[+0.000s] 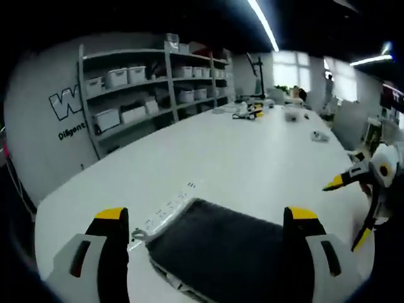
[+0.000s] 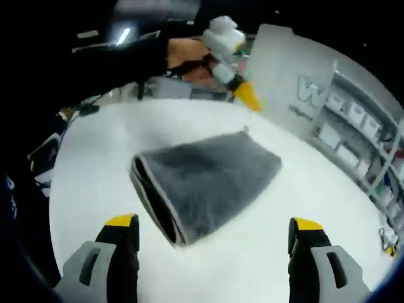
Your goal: Open the folded towel by lifting each exposed corner and separating the folded layers until the towel lies flat within the target outline without major curled edges
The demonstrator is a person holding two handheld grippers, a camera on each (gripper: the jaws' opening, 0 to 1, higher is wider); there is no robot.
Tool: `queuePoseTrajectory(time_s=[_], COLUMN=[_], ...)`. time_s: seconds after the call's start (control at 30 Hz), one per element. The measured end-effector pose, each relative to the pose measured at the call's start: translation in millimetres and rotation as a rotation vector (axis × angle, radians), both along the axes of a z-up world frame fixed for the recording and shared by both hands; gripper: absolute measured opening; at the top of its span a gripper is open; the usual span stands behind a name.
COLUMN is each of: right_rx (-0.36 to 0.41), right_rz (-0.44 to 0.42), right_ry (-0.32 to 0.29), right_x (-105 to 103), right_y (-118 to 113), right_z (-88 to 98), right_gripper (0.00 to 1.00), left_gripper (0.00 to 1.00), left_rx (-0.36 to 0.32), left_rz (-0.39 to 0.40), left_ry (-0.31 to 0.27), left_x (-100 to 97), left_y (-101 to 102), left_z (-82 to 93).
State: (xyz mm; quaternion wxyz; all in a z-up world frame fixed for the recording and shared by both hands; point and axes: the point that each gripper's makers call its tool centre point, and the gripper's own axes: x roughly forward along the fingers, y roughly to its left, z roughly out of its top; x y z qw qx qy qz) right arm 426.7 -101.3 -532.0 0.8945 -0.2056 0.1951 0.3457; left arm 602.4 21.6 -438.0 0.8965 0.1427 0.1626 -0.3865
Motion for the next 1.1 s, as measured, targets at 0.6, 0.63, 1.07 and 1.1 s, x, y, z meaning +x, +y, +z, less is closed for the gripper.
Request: queuePoseTrajectory(time_s=[0.6,0.63,1.07,1.1], right_rx=[0.201,0.204,0.443,0.438], right_rz=[-0.076,-0.079,-0.16,-0.168], right_ry=[-0.101,-0.101,-0.133,-0.136], right_x=[-2.5,-3.1,-6.1,-6.0], right_y=[-10.1,-11.0,-42.9,-46.1], right_z=[57.2,57.6,88.0,87.6], right_gripper=[1.0,1.0,1.0,1.0], left_gripper=[0.98,0.98,0.98,0.98], left_rx=[-0.151,-0.15,-0.212,-0.215], left_rz=[0.202,0.211,0.4,0.415], left_ry=[-0.12,-0.122,-0.112,-0.121], left_x=[-113.2,-116.6,-175.4,-183.0], left_y=[88.3,91.0,147.8,153.4], left_z=[27.6,26.1,-3.6,-4.3])
